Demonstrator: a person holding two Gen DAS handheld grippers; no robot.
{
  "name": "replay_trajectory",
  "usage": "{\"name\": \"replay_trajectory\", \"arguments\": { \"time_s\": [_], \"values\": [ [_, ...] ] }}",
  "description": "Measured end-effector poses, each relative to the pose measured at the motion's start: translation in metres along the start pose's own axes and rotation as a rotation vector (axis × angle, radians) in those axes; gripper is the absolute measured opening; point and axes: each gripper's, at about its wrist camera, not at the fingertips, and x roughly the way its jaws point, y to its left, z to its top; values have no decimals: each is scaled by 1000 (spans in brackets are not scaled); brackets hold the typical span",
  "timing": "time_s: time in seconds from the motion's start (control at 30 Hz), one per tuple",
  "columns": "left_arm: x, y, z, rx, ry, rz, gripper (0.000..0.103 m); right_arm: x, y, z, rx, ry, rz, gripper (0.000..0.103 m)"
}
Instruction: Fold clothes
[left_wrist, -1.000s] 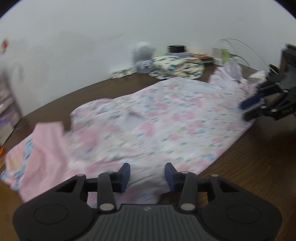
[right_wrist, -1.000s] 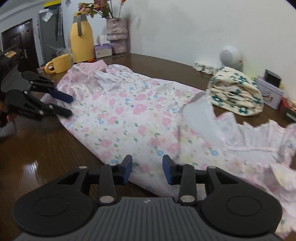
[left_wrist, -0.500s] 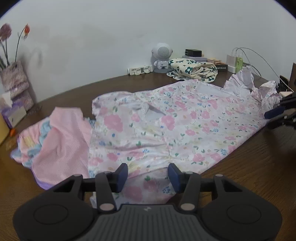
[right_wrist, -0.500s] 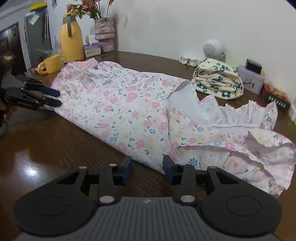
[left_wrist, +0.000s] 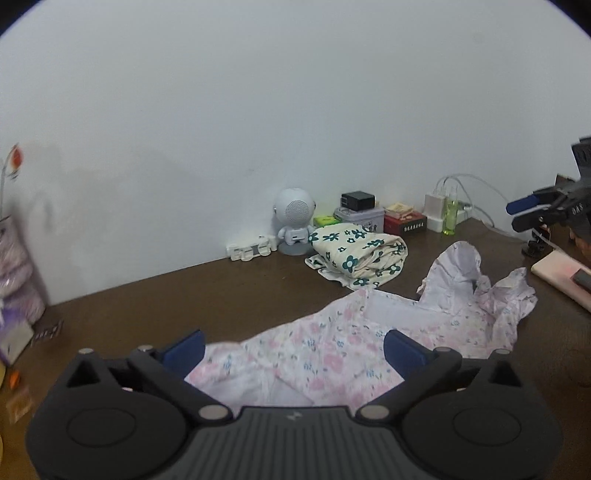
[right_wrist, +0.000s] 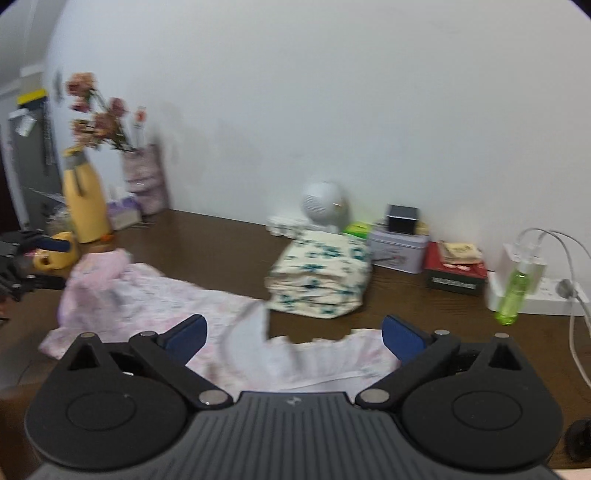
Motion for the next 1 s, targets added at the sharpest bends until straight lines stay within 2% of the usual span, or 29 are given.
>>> {"name": "replay_trajectory", "arguments": {
  "time_s": [0.23,0.37,0.43,0.5,0.6,0.63,0.7,0.8,0.87,0.93,1.0],
  "values": [
    [43,12,10,27,92,5,103,39,-20,-3,-49,48,-29,103],
    [76,24,13,58,166,-22,103,73,-43,-4,-39,158,-47,103],
    [93,29,15,85,205,-48,97,92,-63,-3,17,232,-38,102],
    [111,33,18,112,244,-74,93,104,-77,-2,48,269,-4,99],
    [137,39,22,152,303,-113,90,116,-90,3,43,303,82,89],
    [146,41,23,166,322,-125,85,121,-92,5,41,319,111,87],
    [163,46,25,193,361,-151,82,131,-93,8,11,351,146,84],
    [178,52,22,176,401,-178,79,151,-91,8,-27,416,162,81],
    [188,56,20,162,427,-195,68,159,-88,7,-39,432,175,77],
    [198,60,18,148,453,-212,64,166,-83,5,-55,441,200,75],
    [204,61,14,150,482,-226,58,173,-80,3,-70,460,207,68]
  ]
}}
